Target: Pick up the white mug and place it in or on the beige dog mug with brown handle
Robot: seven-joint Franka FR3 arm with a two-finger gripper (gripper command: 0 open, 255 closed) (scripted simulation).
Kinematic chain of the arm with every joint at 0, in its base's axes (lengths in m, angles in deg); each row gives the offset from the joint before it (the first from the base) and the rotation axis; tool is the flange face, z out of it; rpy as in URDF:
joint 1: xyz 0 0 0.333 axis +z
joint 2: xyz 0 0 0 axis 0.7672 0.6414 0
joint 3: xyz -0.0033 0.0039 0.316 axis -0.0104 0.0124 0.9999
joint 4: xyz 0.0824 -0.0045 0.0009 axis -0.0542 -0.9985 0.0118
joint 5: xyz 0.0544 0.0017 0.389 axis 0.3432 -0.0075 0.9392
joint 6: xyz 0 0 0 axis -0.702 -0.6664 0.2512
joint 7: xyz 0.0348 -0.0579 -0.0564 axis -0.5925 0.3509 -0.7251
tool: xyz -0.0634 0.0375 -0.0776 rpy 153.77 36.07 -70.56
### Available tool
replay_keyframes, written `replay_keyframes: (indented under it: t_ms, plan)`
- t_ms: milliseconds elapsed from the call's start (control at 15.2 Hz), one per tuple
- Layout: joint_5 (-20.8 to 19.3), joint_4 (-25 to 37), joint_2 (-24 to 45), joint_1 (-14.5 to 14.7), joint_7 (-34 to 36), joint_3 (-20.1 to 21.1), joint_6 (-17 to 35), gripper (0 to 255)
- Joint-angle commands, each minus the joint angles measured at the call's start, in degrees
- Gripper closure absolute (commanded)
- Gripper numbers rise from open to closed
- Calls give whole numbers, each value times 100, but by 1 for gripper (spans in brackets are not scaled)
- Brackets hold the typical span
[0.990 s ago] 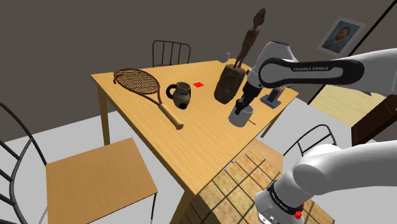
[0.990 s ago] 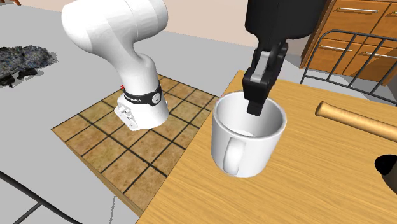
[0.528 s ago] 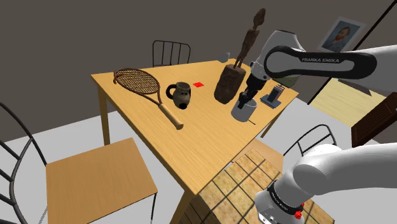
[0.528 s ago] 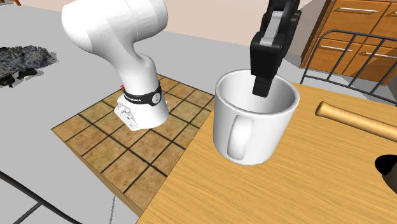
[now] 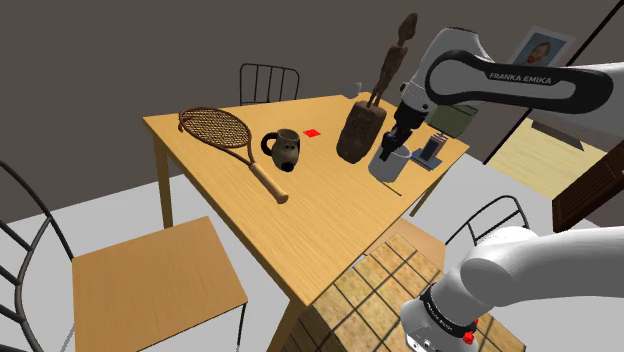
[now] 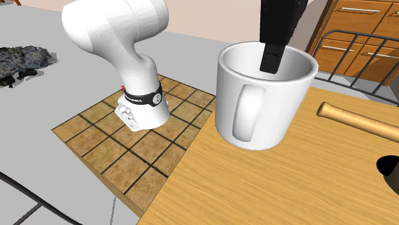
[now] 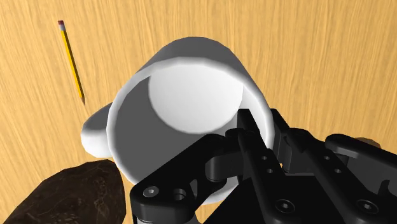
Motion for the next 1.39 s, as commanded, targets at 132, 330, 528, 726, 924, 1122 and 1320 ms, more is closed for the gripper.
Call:
replay_keyframes:
  t_ms: [132, 330, 528, 726, 924, 1122, 1320]
  plan:
    - [3, 306, -26, 2, 4, 5, -331, 255]
    - [4, 538, -23, 3, 5, 7, -561, 255]
    - [38, 805, 186, 35, 77, 67, -618, 255]
    - [114, 1343, 800, 117, 289, 232, -540, 255]
    - [153, 1938, 1417, 184, 496, 387, -517, 255]
    - [155, 2596, 2040, 243, 703, 530, -548, 255]
    - [123, 3324, 2679, 307, 909, 659, -637, 255]
